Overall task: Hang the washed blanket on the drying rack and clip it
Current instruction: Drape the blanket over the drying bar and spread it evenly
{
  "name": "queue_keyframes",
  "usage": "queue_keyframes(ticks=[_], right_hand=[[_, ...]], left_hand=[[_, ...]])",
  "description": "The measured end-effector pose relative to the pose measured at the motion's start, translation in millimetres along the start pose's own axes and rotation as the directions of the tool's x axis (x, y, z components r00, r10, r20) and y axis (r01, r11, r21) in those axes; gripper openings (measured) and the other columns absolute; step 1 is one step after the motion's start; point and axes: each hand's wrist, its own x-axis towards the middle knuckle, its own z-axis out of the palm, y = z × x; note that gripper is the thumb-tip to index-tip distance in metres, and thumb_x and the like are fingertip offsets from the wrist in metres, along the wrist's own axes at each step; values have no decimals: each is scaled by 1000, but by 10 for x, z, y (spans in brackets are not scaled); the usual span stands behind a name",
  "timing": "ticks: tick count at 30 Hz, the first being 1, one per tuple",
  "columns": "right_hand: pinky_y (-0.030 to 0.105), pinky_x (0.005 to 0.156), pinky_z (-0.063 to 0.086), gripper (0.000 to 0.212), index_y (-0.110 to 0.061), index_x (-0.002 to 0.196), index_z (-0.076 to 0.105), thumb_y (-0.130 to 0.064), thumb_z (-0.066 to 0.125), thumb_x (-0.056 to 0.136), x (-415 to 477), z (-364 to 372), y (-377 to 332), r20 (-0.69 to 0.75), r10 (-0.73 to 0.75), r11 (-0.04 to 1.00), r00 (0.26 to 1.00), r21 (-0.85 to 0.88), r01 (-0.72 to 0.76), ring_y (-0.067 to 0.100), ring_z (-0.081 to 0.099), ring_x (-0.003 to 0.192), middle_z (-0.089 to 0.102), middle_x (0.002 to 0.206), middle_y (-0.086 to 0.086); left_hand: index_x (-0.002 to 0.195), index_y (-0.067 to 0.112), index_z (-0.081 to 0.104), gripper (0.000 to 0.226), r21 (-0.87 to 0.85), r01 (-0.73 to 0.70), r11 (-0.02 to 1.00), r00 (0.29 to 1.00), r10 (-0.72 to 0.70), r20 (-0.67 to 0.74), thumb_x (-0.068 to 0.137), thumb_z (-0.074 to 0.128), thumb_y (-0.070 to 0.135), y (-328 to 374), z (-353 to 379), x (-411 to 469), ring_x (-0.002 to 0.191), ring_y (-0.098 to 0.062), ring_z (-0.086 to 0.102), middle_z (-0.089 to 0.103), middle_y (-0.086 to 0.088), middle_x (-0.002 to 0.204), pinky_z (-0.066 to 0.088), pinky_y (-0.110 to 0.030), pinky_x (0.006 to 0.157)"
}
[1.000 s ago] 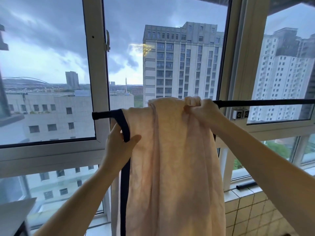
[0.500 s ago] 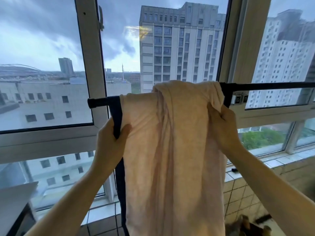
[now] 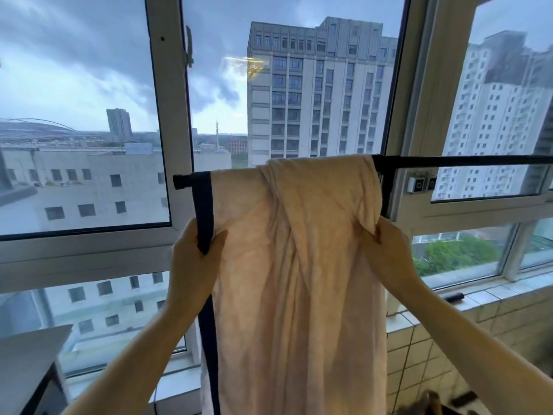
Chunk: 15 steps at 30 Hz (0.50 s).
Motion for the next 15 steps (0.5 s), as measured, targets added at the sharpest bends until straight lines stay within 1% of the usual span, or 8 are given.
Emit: queue_keyframes(ticks=[2,4,5,8,9,11,13,15], right_hand=[[24,63,40,26,-4,100,53,-27,59,90,47,-36,-176,-44,-22,999,999,-38,20,23,54,80,58,90,9],[29,82,39,48,-8,119,49,-40,54,84,68,-50,-389,-126,-112,992,986,-71,104,20,48,101,51,114,7],[28,88,35,53,-9,122,49,-41,55,81,83,-47,-489,-140,-170,982,975,-106,156,19,44,107,47,119,7],[16,92,27,43,-15,119,51,-20,65,79,146,11,-742,-68,-323,928,944,-215,303,13,36,110,42,121,4],[13,94,26,40,-17,118,52,-20,64,81,166,38,-835,-45,-360,909,932,-240,340,12,35,110,43,121,2],[19,99,25,38,-21,121,51,-32,60,86,216,115,-1027,-1,-420,861,907,-316,399,15,37,117,46,125,-1],[25,101,22,47,-22,129,47,-48,54,90,277,224,-1194,72,-445,811,893,-390,436,18,35,126,44,134,-1],[37,107,30,58,-21,134,41,-56,51,88,341,359,-1305,151,-441,777,885,-430,460,24,31,131,40,140,2]], left_hand=[[99,16,51,20,9,-33,999,999,34,-26,88,66,24,98,-64,80,75,-15,61,62,-1,85,49,-28,63],[108,18,50,29,17,-80,997,996,81,-48,87,67,27,195,-102,110,79,4,57,59,17,92,43,-16,66],[113,16,50,33,24,-103,994,992,105,-72,87,67,27,232,-115,123,80,7,55,57,20,98,40,-11,68],[113,9,51,31,92,-165,982,973,178,-147,88,67,18,305,-154,210,72,3,55,59,10,100,35,1,65],[109,6,52,27,144,-193,971,965,214,-153,88,66,13,332,-167,248,68,-1,54,59,5,98,35,2,64],[104,3,52,24,253,-256,933,946,295,-133,85,67,5,376,-191,331,69,-13,51,58,-7,98,35,-3,64],[107,3,52,29,338,-301,892,932,351,-96,83,68,2,414,-211,416,79,-15,49,54,-14,103,38,-11,72],[108,5,55,30,430,-348,833,909,412,-63,82,69,3,441,-214,498,87,-19,52,53,-14,104,48,-27,74]])
